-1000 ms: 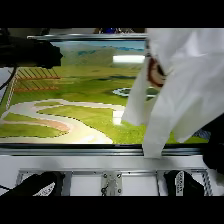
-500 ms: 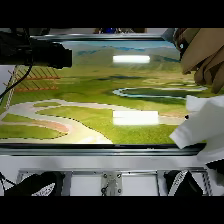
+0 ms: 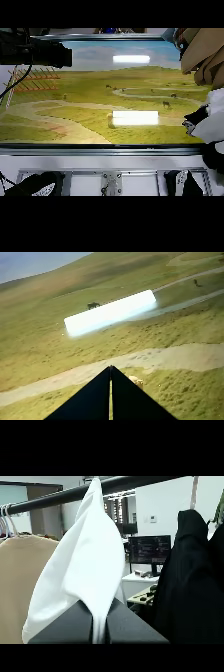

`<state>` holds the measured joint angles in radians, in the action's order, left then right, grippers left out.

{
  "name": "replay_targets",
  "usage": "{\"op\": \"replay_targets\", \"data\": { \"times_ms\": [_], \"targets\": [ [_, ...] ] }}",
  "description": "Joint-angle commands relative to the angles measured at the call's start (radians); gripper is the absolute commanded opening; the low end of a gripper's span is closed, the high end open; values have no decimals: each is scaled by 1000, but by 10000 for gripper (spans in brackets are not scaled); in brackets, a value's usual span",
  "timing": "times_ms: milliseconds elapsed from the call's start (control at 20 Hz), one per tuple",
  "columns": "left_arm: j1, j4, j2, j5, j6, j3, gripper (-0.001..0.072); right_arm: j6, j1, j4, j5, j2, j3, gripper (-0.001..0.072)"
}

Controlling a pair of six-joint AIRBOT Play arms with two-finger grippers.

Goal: Fold the clothes and pants, and hang the long-sleeved shirts on hangers.

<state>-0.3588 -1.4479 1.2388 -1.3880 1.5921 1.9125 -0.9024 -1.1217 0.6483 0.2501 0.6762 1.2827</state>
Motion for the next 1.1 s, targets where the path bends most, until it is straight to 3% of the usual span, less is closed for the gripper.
{"op": "replay_targets", "data": {
  "times_ms": [0,300,1050],
  "targets": [
    [-1,1,1,0,1,1,16,-5,-14,3,-17,128,137,10],
    [-1,1,0,0,1,1,16,-41,-50,4,-13,201,160,11],
    [-1,1,1,0,1,1,16,-40,-55,4,-18,179,160,12]
  ]
}}
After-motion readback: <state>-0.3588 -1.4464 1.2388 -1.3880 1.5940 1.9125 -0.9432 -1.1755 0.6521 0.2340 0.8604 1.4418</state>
